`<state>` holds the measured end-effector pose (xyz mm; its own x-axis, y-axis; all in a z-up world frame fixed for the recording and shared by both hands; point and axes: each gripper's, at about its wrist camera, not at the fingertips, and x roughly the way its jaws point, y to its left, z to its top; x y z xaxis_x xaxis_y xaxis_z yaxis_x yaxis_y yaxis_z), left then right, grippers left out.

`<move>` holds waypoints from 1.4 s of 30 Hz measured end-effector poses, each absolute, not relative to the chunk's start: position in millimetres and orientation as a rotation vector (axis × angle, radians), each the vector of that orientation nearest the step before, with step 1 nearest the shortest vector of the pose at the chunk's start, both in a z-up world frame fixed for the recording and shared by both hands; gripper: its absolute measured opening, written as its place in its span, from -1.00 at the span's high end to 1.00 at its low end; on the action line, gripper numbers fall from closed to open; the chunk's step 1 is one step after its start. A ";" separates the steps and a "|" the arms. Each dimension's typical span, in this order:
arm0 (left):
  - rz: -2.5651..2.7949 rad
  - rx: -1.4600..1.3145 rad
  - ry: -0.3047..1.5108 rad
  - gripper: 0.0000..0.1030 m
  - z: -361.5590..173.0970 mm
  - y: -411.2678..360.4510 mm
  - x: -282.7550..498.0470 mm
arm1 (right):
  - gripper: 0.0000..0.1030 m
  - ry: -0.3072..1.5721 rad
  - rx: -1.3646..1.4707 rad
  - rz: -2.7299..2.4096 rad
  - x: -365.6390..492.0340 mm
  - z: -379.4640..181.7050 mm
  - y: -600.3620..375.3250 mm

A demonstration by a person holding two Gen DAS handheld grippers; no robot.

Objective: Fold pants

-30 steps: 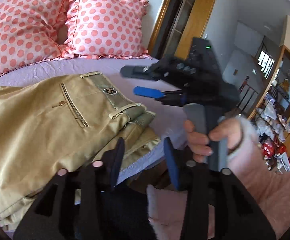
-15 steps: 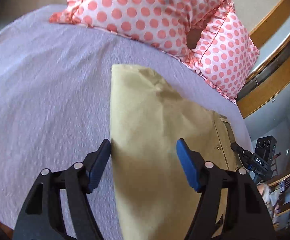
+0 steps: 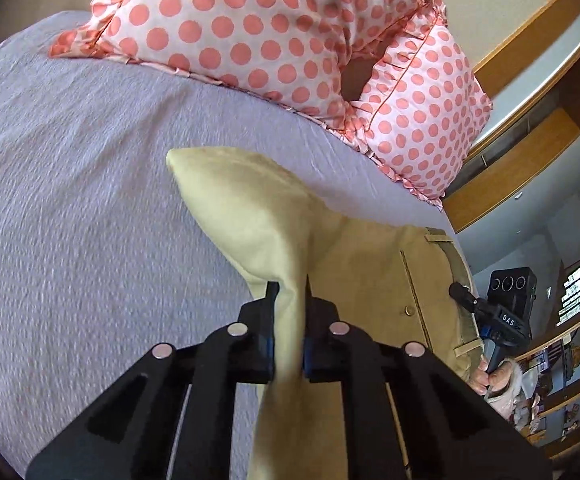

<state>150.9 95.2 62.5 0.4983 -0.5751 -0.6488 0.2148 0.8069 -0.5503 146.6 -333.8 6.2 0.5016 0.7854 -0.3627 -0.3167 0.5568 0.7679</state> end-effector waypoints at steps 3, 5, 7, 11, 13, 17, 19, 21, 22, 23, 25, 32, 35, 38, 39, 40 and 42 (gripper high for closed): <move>-0.503 -0.404 0.871 0.84 86.6 82.6 171.0 | 0.77 0.755 0.651 0.719 169.7 25.4 -331.5; -0.486 -0.380 0.814 0.84 102.6 73.0 189.7 | 0.78 0.730 0.652 0.699 188.1 36.1 -337.4; -0.448 -0.346 0.775 0.84 110.8 63.5 211.5 | 0.79 0.699 0.670 0.669 206.5 43.4 -346.7; -0.350 -0.314 0.836 0.78 85.9 48.4 264.4 | 0.79 0.700 0.645 0.510 245.3 32.2 -359.0; -0.290 -0.335 0.936 0.62 59.3 48.4 281.7 | 0.76 0.789 0.618 0.422 260.3 11.0 -358.2; -0.261 -0.350 0.944 0.28 48.0 67.2 268.7 | 0.19 0.824 0.478 0.244 246.4 2.9 -361.1; -0.214 -0.329 0.888 0.14 59.8 79.7 251.9 | -0.15 0.728 0.452 0.211 224.0 23.6 -364.0; -0.217 -0.346 0.808 0.07 75.0 87.8 231.2 | -0.25 0.661 0.487 0.331 204.5 38.6 -362.7; -0.251 -0.356 0.774 -0.03 82.0 87.3 221.7 | -0.26 0.657 0.506 0.394 198.1 42.4 -358.9; -0.303 -0.363 0.754 -0.09 87.0 81.2 214.3 | -0.30 0.675 0.522 0.448 193.7 42.8 -353.2; -0.416 -0.368 0.777 -0.24 86.6 61.0 202.9 | -0.44 0.744 0.558 0.527 194.4 34.3 -338.4; -0.297 -0.234 0.968 -0.29 47.6 9.0 203.0 | -0.71 0.883 0.635 0.404 189.8 19.1 -327.6; -0.275 -0.153 0.897 -0.47 57.8 4.2 169.7 | -0.97 0.785 0.475 0.310 147.8 42.0 -315.9; -0.191 -0.039 0.822 -0.91 62.7 2.6 121.6 | -0.97 0.715 0.293 0.222 102.9 42.9 -293.1; -0.155 -0.001 0.802 -0.96 60.8 0.5 105.9 | -0.97 0.710 0.253 0.220 91.3 38.3 -283.9; -0.126 0.032 0.788 -0.96 57.3 -2.2 91.5 | -0.97 0.711 0.229 0.223 82.0 32.4 -275.6; -0.102 0.063 0.774 -0.96 49.2 -2.4 69.5 | -0.97 0.713 0.208 0.198 69.3 19.6 -265.7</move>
<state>69.5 -2.4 49.2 0.7108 -0.0683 -0.7000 0.1149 0.9932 0.0198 69.3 -265.7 19.6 0.7396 0.2496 -0.6251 -0.1084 0.9608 0.2553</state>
